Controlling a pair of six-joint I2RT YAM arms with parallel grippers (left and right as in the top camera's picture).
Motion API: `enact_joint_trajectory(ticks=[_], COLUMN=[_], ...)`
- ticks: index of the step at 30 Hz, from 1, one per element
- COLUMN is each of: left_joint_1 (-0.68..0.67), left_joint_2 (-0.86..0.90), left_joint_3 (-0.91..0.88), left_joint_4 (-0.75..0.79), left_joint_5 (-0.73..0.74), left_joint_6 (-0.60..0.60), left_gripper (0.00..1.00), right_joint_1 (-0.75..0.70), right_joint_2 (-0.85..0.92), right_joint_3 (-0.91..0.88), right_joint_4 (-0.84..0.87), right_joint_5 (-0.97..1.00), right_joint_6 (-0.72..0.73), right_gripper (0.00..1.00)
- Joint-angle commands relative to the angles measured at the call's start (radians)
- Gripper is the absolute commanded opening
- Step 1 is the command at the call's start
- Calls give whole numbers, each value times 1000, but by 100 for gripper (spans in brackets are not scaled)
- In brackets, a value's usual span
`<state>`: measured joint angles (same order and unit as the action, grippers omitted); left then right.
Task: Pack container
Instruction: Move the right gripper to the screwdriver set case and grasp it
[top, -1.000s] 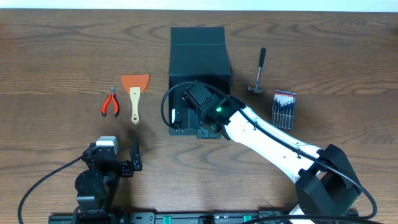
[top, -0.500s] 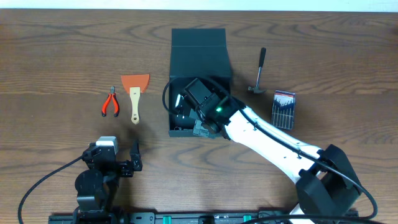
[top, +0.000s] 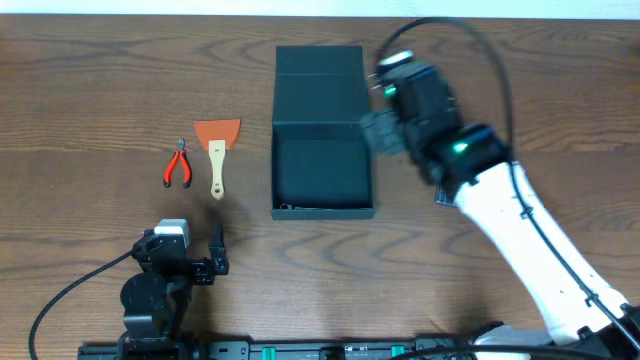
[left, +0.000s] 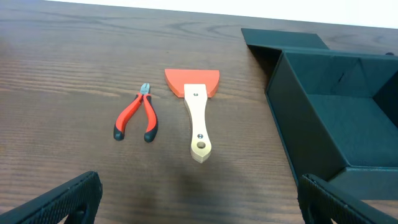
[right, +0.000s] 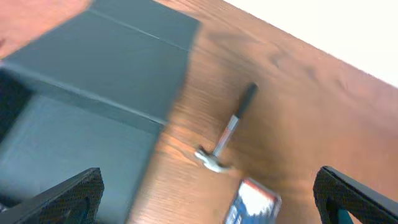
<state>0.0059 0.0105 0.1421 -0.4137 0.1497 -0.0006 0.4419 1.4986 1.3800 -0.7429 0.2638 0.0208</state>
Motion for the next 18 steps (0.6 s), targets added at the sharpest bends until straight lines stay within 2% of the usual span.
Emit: enact_joint_trajectory(ticks=[1,5,10,14,18], left_joint_1=[6,6,6,6,6], left_joint_2=[-5,-5,-5,-5,-5], left_joint_3=[-21,-21,-21,-21,-21], left_joint_4=[0,0,0,0,0], left_joint_5=[-5,-5,-5,-5,-5], left_joint_6=[-1,-1,-1,-1,-1], left_gripper=[98,98,98,98,99], right_joint_1=[-67,-110,-115,-132,-172], right_joint_2=[20,24,30,67,141], right_joint_3=[-2,-2,-3,-3,-3], right_joint_4=[-17,-16,-16,-83,-142], right_joint_5=[-187,-299,-259,-91,-58], right_joint_6=[80,79,71,348,428], right_gripper=[99,99,99,99,99])
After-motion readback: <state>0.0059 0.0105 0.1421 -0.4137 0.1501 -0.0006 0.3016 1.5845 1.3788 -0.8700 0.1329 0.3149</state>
